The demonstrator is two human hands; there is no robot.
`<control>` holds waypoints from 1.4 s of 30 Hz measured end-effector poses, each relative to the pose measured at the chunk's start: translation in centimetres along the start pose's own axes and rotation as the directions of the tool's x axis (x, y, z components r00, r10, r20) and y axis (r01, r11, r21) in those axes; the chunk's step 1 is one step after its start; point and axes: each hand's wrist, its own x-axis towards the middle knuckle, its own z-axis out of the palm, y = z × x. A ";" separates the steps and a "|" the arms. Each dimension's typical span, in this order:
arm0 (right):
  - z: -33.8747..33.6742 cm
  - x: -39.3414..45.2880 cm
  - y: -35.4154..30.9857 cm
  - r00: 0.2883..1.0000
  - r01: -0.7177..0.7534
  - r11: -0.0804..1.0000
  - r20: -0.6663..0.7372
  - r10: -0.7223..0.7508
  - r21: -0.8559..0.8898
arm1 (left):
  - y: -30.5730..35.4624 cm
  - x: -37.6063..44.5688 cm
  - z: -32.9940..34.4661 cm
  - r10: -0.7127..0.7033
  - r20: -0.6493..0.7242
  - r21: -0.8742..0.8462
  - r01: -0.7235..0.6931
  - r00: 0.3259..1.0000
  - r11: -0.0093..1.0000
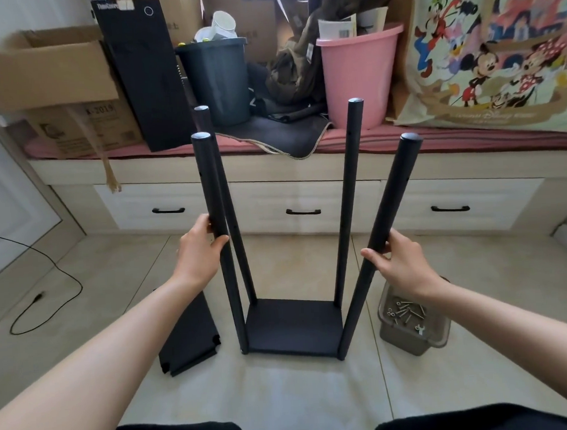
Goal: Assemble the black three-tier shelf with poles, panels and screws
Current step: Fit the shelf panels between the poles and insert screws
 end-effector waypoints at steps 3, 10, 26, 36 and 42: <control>-0.2 0.5 -0.2 0.999 -0.026 0.999 -0.031 0.028 0.045 | 0.0 0.2 0.1 -0.016 -0.030 -0.021 0.015 0.999 1.000; 0.1 3.4 -0.2 0.996 -0.059 0.998 -0.070 0.058 -0.014 | -0.4 0.5 0.7 0.021 -0.046 0.028 -0.020 0.999 0.999; 0.7 6.0 1.5 0.992 -0.050 0.998 -0.115 0.044 -0.048 | -0.5 3.4 -1.0 -0.059 0.217 0.186 0.019 0.974 0.982; 1.6 6.1 2.6 0.987 -0.016 0.996 -0.158 0.002 -0.085 | 2.0 10.8 -2.4 -0.073 0.139 -0.132 0.091 0.988 0.987; 2.2 6.6 2.9 0.981 -0.009 0.995 -0.194 -0.011 -0.102 | 2.6 13.4 -1.6 0.005 0.173 -0.192 0.029 0.985 0.981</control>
